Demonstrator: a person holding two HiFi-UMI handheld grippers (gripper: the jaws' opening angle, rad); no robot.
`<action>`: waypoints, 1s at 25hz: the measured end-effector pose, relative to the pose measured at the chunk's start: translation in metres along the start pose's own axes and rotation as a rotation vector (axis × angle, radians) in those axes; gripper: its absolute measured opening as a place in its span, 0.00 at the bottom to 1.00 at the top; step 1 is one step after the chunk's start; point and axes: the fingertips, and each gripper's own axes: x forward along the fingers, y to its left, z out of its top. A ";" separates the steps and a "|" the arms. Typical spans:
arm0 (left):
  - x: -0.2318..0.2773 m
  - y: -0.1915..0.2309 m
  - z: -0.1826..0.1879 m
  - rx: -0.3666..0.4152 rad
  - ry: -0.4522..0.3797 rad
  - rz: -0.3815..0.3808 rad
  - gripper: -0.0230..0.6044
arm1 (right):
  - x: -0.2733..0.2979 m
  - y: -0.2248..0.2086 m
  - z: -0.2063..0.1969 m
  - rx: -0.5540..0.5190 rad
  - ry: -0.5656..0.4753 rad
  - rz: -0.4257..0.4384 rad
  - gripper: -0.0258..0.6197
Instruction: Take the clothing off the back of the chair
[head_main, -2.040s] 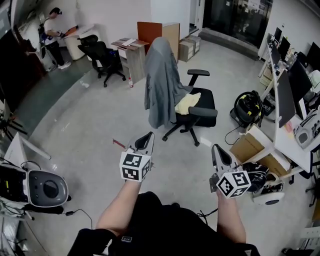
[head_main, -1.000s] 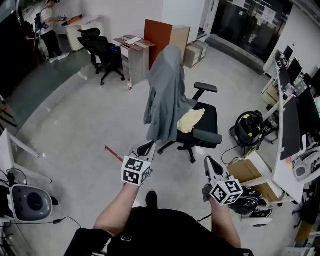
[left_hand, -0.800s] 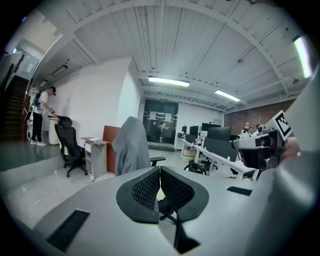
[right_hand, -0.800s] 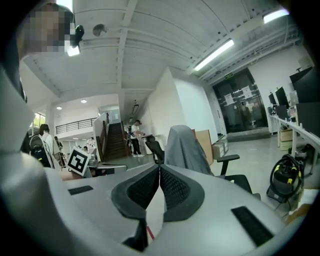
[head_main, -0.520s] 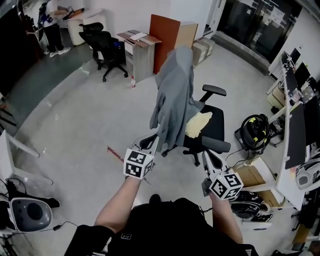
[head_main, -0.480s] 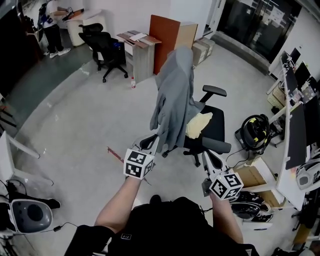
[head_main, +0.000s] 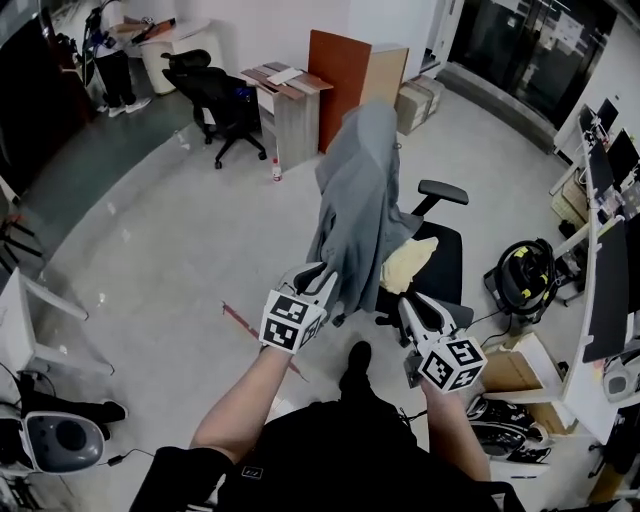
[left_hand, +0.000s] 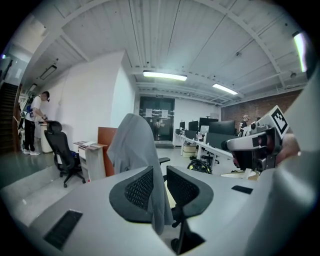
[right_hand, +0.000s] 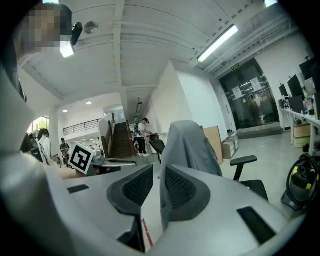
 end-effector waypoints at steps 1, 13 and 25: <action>0.011 0.005 0.004 0.008 0.003 0.004 0.18 | 0.010 -0.008 0.005 -0.002 -0.003 0.009 0.18; 0.128 0.054 0.013 0.067 0.143 0.155 0.31 | 0.118 -0.107 0.033 0.018 0.040 0.130 0.26; 0.162 0.104 0.025 -0.007 0.161 0.277 0.28 | 0.194 -0.146 0.030 0.023 0.132 0.242 0.30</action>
